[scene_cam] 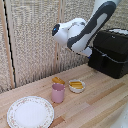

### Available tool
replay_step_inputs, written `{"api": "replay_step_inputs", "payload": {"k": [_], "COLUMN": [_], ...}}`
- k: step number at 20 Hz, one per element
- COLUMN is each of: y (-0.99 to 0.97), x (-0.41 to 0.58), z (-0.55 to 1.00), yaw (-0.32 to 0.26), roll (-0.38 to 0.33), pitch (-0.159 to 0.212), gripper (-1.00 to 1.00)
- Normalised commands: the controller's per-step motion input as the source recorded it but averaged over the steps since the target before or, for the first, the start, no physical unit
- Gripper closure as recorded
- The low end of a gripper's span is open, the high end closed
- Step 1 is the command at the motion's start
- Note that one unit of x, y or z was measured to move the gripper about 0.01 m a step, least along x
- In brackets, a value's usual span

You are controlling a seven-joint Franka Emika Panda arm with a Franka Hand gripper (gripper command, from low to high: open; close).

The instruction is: Extend the gripper towards the air fryer handle. Grasp the air fryer handle and pull it to open the air fryer. Release the air fryer handle and move the gripper to the bread. Grasp the bread with the gripper and move it to the air fryer basket. Release the bread inside the air fryer and retract the gripper.

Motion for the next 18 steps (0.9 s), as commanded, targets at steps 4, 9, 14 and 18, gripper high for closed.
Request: {"api": "replay_step_inputs", "payload": {"k": [4, 9, 14, 18], "y": [-0.55, -0.63, -0.69, -0.64], "x": [0.075, 0.0, -0.003, 0.0], "z": [-0.2, -0.18, -0.1, -0.07], "yaw": [0.003, 0.022, 0.084, 0.137], "roll": [-0.032, -0.03, -0.019, -0.024], "pitch": [-0.026, -0.038, -0.055, -0.075], "gripper": [-1.0, -1.0, -1.0, -1.0]}}
